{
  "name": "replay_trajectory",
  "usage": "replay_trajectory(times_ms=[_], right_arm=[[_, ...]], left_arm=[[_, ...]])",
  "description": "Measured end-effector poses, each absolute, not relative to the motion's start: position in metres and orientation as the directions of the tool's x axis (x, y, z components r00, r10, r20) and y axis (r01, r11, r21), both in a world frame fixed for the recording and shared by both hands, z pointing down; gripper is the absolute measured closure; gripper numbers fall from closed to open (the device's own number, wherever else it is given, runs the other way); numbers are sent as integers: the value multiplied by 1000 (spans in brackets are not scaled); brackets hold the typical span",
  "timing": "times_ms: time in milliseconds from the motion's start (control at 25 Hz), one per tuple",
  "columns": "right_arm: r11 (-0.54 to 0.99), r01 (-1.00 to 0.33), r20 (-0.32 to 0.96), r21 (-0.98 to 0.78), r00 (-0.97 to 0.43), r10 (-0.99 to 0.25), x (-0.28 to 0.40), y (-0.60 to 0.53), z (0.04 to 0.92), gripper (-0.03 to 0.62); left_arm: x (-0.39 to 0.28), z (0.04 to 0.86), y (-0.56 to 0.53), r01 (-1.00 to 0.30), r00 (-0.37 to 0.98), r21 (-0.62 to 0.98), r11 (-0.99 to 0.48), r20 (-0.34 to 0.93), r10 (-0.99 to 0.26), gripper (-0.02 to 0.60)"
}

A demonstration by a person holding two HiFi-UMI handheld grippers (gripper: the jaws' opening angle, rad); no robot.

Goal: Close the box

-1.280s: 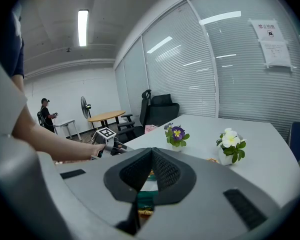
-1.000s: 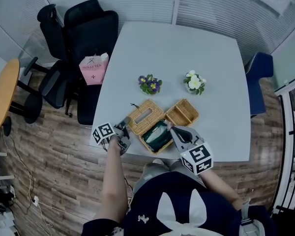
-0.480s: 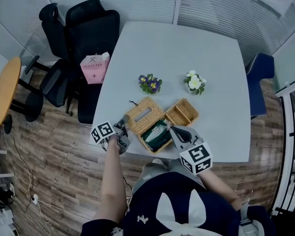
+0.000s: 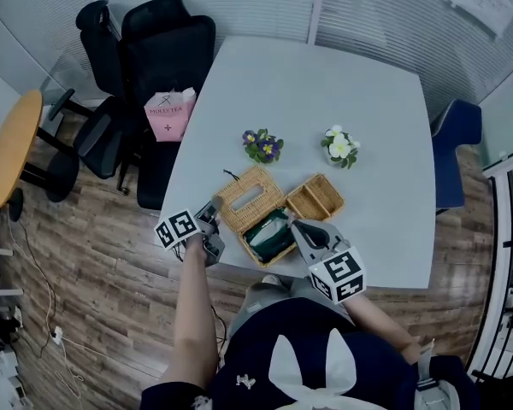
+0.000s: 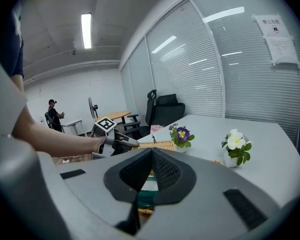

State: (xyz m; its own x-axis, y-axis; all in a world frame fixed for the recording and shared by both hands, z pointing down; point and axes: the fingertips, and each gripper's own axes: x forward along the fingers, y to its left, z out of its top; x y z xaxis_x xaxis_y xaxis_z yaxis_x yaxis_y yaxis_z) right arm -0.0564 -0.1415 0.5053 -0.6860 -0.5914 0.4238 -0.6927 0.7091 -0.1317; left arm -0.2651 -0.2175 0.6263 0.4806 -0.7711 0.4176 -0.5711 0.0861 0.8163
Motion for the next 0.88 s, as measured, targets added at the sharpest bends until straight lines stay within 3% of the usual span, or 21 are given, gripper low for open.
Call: replay_trajectory(times_ms=[880], right_arm=[[794,-592,433,-135,-757,-490,-46,-151,496,589]], left_arm=[[-256,585,-208,-697,388,716,45,429,-816,468]])
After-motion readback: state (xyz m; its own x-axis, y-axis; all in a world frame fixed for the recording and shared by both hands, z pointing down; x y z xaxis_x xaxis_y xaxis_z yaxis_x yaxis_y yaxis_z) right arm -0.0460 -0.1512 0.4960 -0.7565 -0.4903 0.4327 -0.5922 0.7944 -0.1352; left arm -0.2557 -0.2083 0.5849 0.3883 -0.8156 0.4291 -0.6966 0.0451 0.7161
